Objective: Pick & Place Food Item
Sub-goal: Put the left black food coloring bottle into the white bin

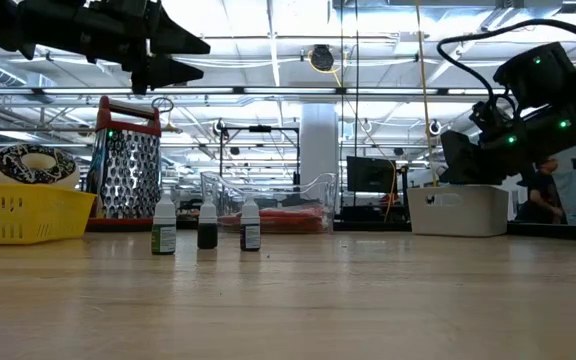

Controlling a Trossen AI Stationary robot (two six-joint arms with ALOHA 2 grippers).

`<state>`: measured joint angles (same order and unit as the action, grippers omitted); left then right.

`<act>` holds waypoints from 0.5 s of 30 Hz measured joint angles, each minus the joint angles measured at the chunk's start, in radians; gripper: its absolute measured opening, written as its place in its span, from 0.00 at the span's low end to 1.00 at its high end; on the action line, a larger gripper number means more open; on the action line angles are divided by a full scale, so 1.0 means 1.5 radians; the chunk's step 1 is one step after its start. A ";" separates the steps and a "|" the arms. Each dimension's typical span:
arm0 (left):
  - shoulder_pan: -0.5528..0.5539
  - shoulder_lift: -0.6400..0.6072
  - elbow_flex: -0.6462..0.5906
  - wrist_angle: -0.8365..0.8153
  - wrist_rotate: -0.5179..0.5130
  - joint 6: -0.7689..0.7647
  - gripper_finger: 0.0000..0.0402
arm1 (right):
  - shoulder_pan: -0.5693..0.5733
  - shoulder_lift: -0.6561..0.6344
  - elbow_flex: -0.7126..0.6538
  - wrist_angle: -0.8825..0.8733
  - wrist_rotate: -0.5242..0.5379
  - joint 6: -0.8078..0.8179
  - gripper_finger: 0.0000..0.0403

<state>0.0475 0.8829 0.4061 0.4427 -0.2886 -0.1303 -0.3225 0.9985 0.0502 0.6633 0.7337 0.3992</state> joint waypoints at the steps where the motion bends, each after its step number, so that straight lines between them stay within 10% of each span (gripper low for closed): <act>1: 0.000 0.000 0.000 0.000 0.000 0.000 0.79 | 0.000 0.000 0.000 0.000 0.000 0.000 0.12; 15: 0.000 0.000 0.001 0.000 0.001 -0.010 0.76 | 0.000 0.000 -0.001 -0.002 0.001 -0.001 0.28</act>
<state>0.0471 0.8832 0.4068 0.4426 -0.2878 -0.1452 -0.3222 0.9985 0.0490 0.6609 0.7357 0.3973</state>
